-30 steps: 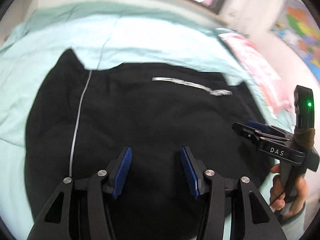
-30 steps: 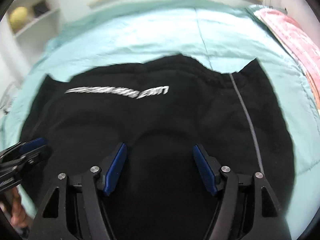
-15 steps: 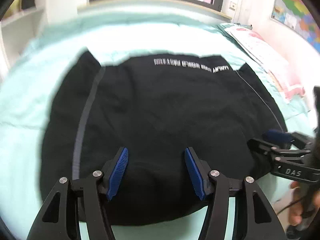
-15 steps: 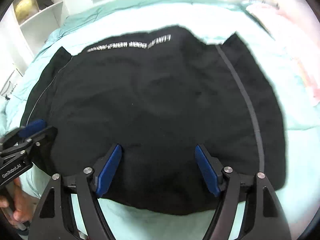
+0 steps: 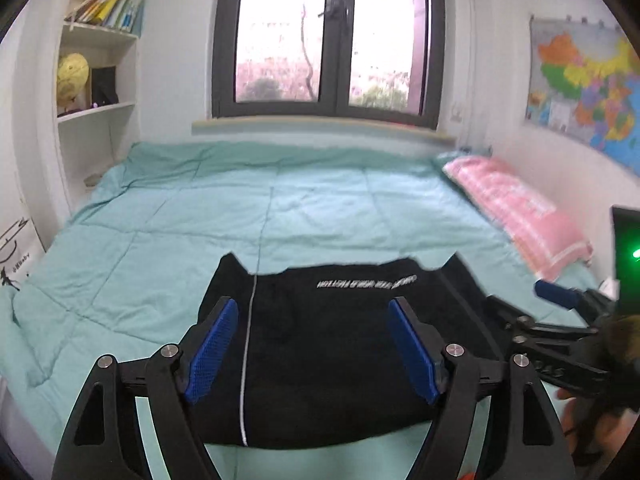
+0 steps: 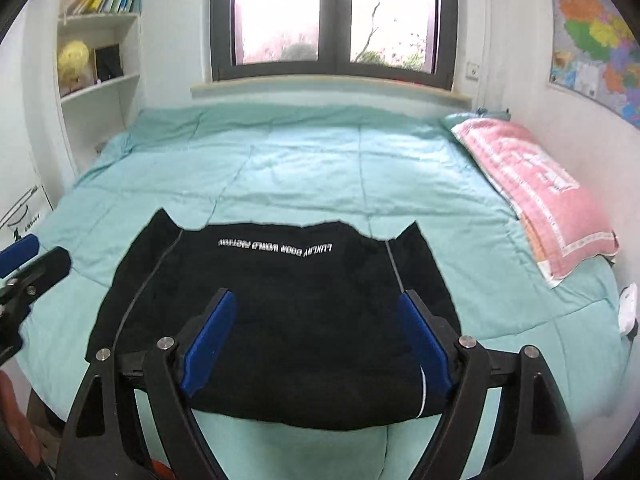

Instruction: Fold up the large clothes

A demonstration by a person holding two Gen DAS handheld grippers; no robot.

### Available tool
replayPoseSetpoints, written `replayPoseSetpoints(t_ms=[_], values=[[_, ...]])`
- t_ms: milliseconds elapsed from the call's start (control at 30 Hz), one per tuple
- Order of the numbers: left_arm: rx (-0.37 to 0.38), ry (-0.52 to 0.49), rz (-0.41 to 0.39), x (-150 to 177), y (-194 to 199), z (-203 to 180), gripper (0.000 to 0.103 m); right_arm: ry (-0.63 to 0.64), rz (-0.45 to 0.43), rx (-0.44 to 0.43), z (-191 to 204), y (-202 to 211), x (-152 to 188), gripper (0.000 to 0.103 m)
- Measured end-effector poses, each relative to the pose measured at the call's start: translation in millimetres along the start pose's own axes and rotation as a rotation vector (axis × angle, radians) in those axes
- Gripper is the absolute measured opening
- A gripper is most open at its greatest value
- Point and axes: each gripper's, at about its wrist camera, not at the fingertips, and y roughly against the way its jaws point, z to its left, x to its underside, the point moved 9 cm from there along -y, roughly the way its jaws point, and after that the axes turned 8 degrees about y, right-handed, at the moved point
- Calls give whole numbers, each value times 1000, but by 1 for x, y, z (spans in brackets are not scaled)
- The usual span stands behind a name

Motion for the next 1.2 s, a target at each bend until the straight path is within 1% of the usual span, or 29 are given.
replayPoseSetpoints(t_ms=[133, 333, 500, 633, 867, 1200], values=[[-10, 1, -33, -3, 12, -3, 81, 4, -18, 20, 2, 7, 0, 86], [-23, -7, -16, 8, 4, -6, 81, 16, -13, 41, 1, 9, 3, 87], [-31, -43, -2, 15, -2, -12, 81, 5, 11, 38, 2, -2, 9, 87], [-30, -40, 21, 20, -10, -13, 81, -7, 30, 25, 1, -9, 14, 87], [-44, -23, 66, 30, -25, -8, 81, -10, 40, 29, 1, -13, 18, 87], [-104, -13, 64, 31, -29, 4, 81, -3, 58, 24, 6, -18, 22, 87]])
